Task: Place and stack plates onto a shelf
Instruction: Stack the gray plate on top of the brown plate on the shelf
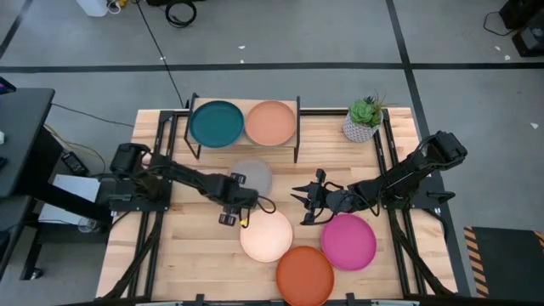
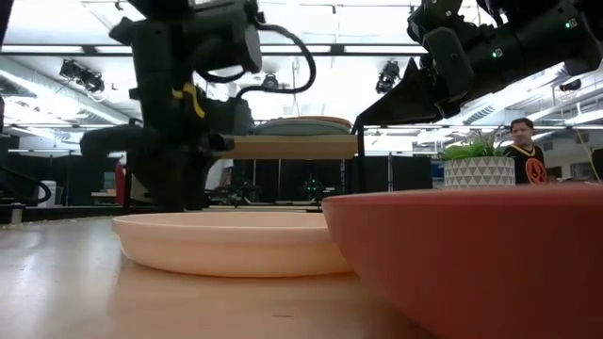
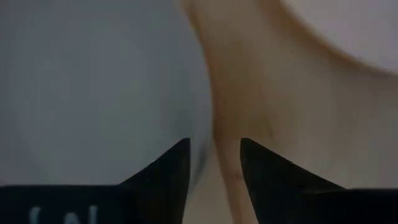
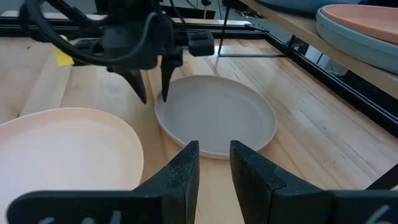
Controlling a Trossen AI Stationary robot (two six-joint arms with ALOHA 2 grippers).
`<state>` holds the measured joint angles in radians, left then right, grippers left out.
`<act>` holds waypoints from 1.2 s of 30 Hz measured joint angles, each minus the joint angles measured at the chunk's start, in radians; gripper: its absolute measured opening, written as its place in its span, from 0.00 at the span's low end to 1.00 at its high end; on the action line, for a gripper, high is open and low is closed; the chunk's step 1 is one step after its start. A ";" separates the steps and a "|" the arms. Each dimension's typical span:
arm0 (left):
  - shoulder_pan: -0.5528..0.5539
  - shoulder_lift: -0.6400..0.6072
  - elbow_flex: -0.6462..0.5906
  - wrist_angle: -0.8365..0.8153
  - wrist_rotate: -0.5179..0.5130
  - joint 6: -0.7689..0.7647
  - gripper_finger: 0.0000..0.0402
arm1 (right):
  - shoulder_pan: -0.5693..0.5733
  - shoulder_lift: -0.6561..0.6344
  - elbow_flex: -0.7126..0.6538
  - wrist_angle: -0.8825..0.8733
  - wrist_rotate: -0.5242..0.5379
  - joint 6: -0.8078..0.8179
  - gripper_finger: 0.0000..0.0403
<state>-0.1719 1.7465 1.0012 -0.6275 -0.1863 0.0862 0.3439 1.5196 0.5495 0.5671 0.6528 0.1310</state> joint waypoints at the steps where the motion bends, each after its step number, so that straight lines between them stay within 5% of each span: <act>1: 0.003 0.004 0.000 0.005 -0.004 0.003 0.33 | 0.000 0.000 0.000 0.000 0.000 0.000 0.24; 9: 0.004 0.006 0.014 -0.049 0.021 0.033 0.04 | 0.000 0.000 0.000 -0.002 0.000 0.000 0.24; 19: -0.036 -0.038 0.355 -0.392 0.037 0.004 0.04 | 0.000 0.000 0.000 -0.004 -0.001 0.000 0.24; 27: -0.022 -0.050 0.719 -0.482 -0.045 0.117 0.04 | 0.000 0.000 0.000 -0.007 -0.019 0.001 0.24; 36: 0.179 -0.031 0.774 -0.445 -0.083 0.294 0.04 | 0.000 0.000 0.000 0.000 -0.017 -0.001 0.24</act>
<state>0.0072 1.7158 1.7754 -1.0727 -0.2696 0.3798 0.3438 1.5195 0.5495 0.5672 0.6357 0.1303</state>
